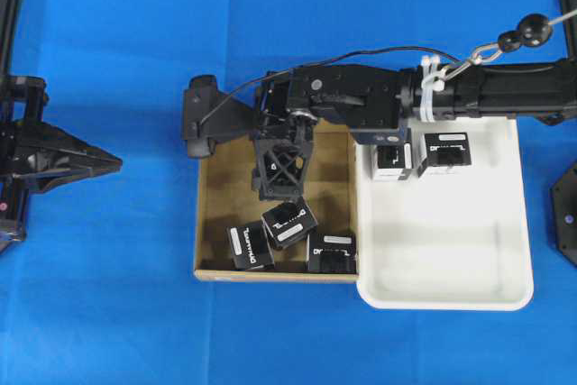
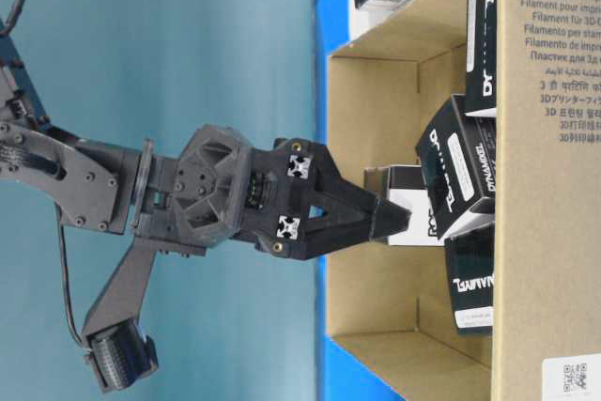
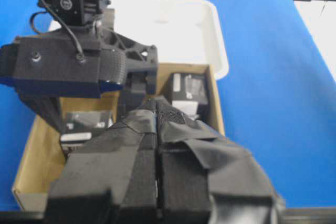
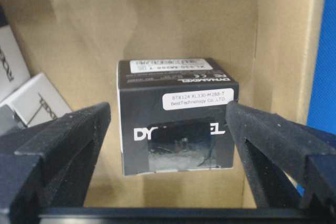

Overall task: Pick a box that is randomly placed inside the cardboard box.
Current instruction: 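Lower the right gripper around the upright black DYNAMIXEL box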

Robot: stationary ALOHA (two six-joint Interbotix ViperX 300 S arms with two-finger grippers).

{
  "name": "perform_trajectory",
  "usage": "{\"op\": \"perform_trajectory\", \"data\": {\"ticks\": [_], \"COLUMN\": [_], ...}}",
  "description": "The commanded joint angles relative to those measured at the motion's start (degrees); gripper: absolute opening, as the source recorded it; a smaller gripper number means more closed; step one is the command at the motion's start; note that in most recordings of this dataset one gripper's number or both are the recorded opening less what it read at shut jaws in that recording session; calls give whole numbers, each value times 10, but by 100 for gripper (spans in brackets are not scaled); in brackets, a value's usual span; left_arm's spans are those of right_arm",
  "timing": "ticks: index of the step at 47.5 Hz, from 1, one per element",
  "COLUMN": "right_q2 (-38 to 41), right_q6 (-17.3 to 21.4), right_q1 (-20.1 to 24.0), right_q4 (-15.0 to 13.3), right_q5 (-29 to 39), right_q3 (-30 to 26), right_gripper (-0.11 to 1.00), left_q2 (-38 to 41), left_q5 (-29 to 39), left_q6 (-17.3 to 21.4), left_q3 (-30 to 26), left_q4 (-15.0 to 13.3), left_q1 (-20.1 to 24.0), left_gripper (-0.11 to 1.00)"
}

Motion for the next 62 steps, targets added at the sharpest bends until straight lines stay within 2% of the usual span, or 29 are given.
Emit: {"op": "perform_trajectory", "data": {"ticks": [1, 9, 22, 30, 40, 55, 62], "right_q2": [5, 4, -3, -4, -4, -4, -4], "right_q6": [-1, -3, -2, -1, 1, 6, 30], "right_q1": [1, -2, -2, 3, 0, 1, -7], "right_q4": [-1, -2, -14, -15, -16, -16, -16], "right_q5": [-1, -7, 1, 29, 25, 56, 61], "right_q3": [3, 11, -10, -13, -17, -47, -45], "right_gripper": [100, 100, 100, 100, 100, 100, 100], "left_q2": [4, 4, 4, 4, 4, 3, 4], "left_q5": [-3, -4, -3, -3, -4, -3, -3], "left_q6": [-1, -1, -1, -1, -1, -1, -1], "left_q3": [-13, -13, -13, -13, -12, -12, -11], "left_q4": [1, 1, 1, 1, 1, 2, 1], "left_q1": [-1, -1, 0, -1, -1, -1, 0], "left_gripper": [-7, -7, -7, -7, -7, -7, -7]}}
